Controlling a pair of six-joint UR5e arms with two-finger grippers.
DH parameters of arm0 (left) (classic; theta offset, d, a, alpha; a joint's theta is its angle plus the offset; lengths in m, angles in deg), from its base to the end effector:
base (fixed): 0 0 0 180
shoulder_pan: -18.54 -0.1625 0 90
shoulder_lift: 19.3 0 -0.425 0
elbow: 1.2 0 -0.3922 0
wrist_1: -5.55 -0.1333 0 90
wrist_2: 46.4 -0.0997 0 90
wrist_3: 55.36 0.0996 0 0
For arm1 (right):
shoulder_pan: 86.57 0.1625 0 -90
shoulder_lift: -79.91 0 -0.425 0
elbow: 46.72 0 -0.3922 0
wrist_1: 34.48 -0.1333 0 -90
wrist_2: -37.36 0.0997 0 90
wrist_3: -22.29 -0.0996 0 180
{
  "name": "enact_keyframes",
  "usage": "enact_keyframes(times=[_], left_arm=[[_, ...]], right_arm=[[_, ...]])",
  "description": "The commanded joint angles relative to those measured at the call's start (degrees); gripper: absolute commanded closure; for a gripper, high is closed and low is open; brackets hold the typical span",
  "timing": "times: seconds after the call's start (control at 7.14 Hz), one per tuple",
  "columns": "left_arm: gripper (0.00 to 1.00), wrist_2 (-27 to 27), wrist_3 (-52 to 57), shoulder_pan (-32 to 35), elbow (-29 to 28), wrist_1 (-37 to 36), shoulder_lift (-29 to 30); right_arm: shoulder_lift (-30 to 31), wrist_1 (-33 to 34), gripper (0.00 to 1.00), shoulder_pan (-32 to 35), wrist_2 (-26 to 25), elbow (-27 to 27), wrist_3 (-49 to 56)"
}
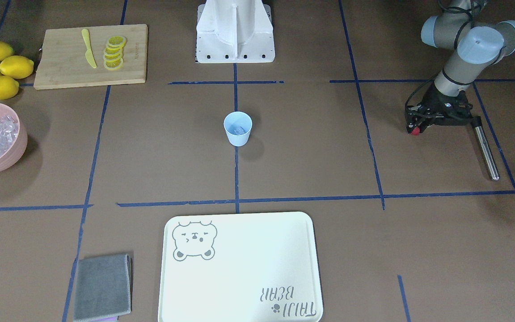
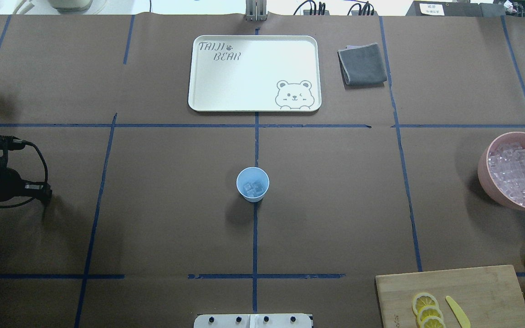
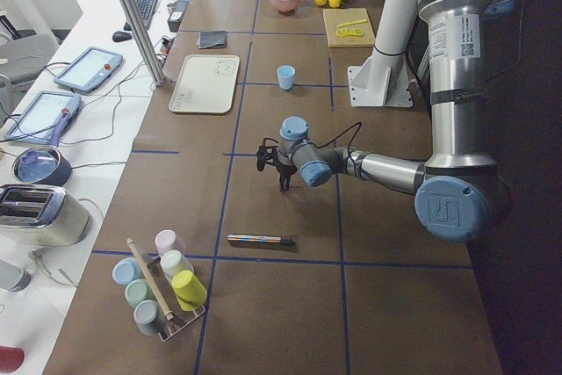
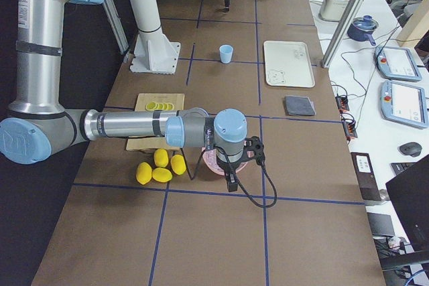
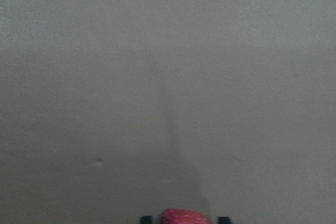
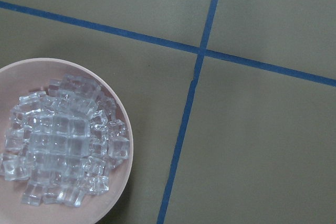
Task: Mash ice and strawberries in cup
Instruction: 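Move the left gripper down to the strawberry and grasp it, then carry the strawberry with the left gripper over the blue cup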
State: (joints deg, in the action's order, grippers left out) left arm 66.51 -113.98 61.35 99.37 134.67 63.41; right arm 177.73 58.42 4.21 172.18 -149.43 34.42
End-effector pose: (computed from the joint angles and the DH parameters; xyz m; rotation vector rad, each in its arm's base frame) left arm 0.2828 -0.3909 0.5621 0.1360 0.8115 -0.0402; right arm 0.0690 -0.4341 0.6173 0.1209 -0.7749 -0.2014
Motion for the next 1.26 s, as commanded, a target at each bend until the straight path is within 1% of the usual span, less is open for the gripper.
enact_keyframes(times=[0.0,0.14,0.28,0.42,0.56,0.7,0.84,0.98,1.12], left_arm=[[1.0,-0.1,0.1,0.2,3.1,-0.9,0.0],[1.0,-0.1,0.1,0.2,6.3,-4.5,0.6],[1.0,-0.1,0.0,-0.2,11.4,-13.6,2.3],[1.0,-0.1,0.0,-0.3,17.0,-24.0,6.2],[1.0,0.0,-0.2,-0.4,20.3,-35.3,13.6],[1.0,0.1,-0.6,-1.5,20.8,-47.6,24.8],[1.0,0.1,-0.9,-5.0,20.5,-57.7,34.3],[1.0,0.1,-5.4,-5.7,19.8,-59.8,39.1],[1.0,-0.1,-8.6,-7.9,18.0,-60.0,43.6]], right_arm=[[0.0,0.0,0.01,0.0,0.0,-0.2,-0.1],[0.1,0.0,0.01,0.0,0.1,-0.2,0.0],[0.4,0.0,0.01,0.0,0.0,-0.3,0.0],[0.6,0.0,0.01,0.0,0.0,-0.5,0.0],[1.0,0.0,0.01,0.0,0.0,-0.7,0.1],[1.1,0.0,0.01,0.0,-0.1,-0.7,0.1],[1.2,0.0,0.01,0.0,0.0,-0.7,0.1],[1.2,0.0,0.01,0.0,0.0,-0.8,0.0],[1.3,0.0,0.01,0.0,-0.1,-0.8,0.0]])
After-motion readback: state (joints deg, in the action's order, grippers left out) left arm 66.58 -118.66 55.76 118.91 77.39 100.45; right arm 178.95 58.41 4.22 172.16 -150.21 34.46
